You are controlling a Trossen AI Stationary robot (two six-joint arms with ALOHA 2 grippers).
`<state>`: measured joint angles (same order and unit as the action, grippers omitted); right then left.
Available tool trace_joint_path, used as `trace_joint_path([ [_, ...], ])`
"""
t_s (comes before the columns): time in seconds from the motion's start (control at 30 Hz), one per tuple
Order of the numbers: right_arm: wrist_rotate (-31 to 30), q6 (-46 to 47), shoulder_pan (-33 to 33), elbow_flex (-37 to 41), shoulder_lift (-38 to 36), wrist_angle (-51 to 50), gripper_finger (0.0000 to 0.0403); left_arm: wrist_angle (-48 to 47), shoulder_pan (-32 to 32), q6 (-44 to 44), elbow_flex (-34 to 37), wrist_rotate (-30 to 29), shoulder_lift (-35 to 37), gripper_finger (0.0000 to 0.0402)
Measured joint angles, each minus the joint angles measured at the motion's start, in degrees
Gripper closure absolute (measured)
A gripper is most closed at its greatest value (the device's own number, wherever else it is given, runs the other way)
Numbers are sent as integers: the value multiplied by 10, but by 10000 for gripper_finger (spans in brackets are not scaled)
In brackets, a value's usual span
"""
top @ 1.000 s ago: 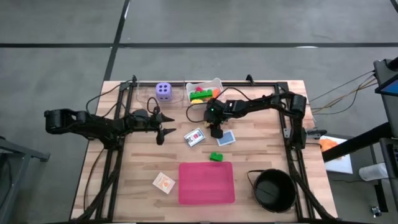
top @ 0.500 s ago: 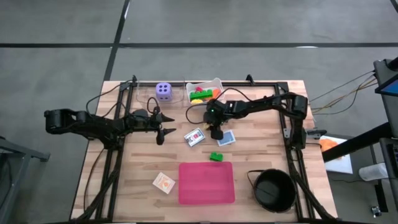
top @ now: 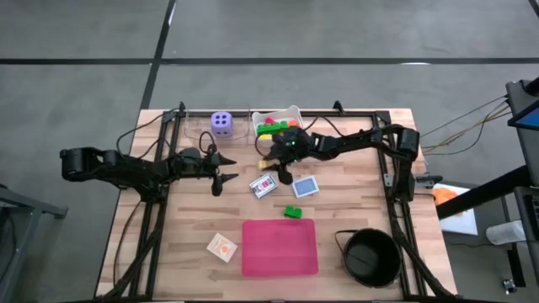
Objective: Pick & Place Toys
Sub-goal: Put the yellow four stud game piece into the white bin, then put the green two stud game piece into the white bin
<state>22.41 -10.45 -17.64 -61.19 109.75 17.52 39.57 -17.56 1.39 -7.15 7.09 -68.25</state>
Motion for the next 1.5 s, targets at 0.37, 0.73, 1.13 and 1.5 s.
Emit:
trace_joint_path([
  [0.37,-112,0,-97,-28,-21,-49,270,0,0,0,0,0,0,156],
  [0.73,-143,28,-145,-35,-20,-88,235,0,0,0,0,0,0,156],
  [1.13,-153,54,-145,-37,-20,-109,25,0,0,0,0,0,0,156],
  [1.5,-181,14,-136,-39,-32,-167,21,0,0,0,0,0,0,156],
])
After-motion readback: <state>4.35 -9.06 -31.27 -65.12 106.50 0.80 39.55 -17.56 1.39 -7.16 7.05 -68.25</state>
